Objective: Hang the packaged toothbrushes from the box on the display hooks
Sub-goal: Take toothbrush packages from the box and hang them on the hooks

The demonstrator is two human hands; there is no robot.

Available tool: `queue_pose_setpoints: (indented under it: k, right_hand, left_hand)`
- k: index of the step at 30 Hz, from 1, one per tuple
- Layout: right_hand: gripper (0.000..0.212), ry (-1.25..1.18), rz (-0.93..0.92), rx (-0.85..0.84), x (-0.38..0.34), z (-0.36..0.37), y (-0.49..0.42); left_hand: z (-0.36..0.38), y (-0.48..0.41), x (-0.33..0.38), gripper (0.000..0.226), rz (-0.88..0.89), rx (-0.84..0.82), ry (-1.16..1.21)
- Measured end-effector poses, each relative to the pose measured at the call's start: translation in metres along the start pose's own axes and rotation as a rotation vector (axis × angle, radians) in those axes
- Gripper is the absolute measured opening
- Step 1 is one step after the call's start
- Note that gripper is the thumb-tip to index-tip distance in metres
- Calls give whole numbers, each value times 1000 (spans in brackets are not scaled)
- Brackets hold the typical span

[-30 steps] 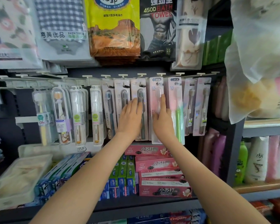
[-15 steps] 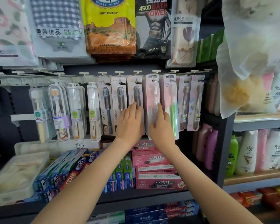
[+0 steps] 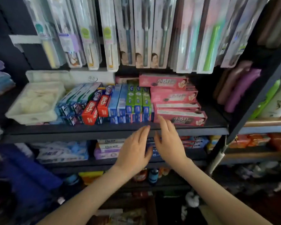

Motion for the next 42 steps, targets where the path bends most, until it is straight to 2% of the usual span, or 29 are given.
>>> queue_pose_setpoints:
  k: [5,8,12,15,18,21,24,31,33,36,39,42]
  right_hand:
    - [56,56,85,-385,16,120,86]
    - [49,74,108,-529,34,191,145]
    - [51,105,177,-896,63,284,241]
    - [51,93,214,-1073,78,351,304]
    - [51,85,195,-1194,84,413,350]
    - [51,55,177,-1239,83,471,378]
    - [54,75,130,-1290,82,534,408]
    - [84,282,-74,-1467,101,678,480]
    - [73,405,-225,-1451,113,706,499]
    - [64,465,-390,-1269,116,734,510]
    - [68,563,-467,-1273,113,739,503]
    - [64,439,-519,-1291,100,734,496]
  left_hand:
    - [81,106,-72,60,-360,-394,67]
    - [134,173,-117,57,-522,-546,76]
    - [204,278,-176,55,-766,-766,49]
    - [253,354,-222,54,-902,-874,27]
    - [293,422,-262,57,-1043,-915,34]
    - [326,473,-296,62,-1138,-961,4]
    - [357,509,-325,67,-1220,-937,26]
    - [414,559,-377,67,-1237,-884,11]
    - [423,568,-381,66,-1175,-873,-17]
    - [430,579,-379,66,-1127,-837,-26]
    - [432,584,-373,68,-1120,-808,-4]
    - [431,581,-367,66,-1102,-819,20]
Point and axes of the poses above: each hand's wrist, its own y-axis away from the middle knuckle, its own z-axis out of the palm, x = y × z, the point moved 8 cm from there along -y, towards the middle knuckle, and after that the axes turned 13 degrees about y, right-handed, at the moved point
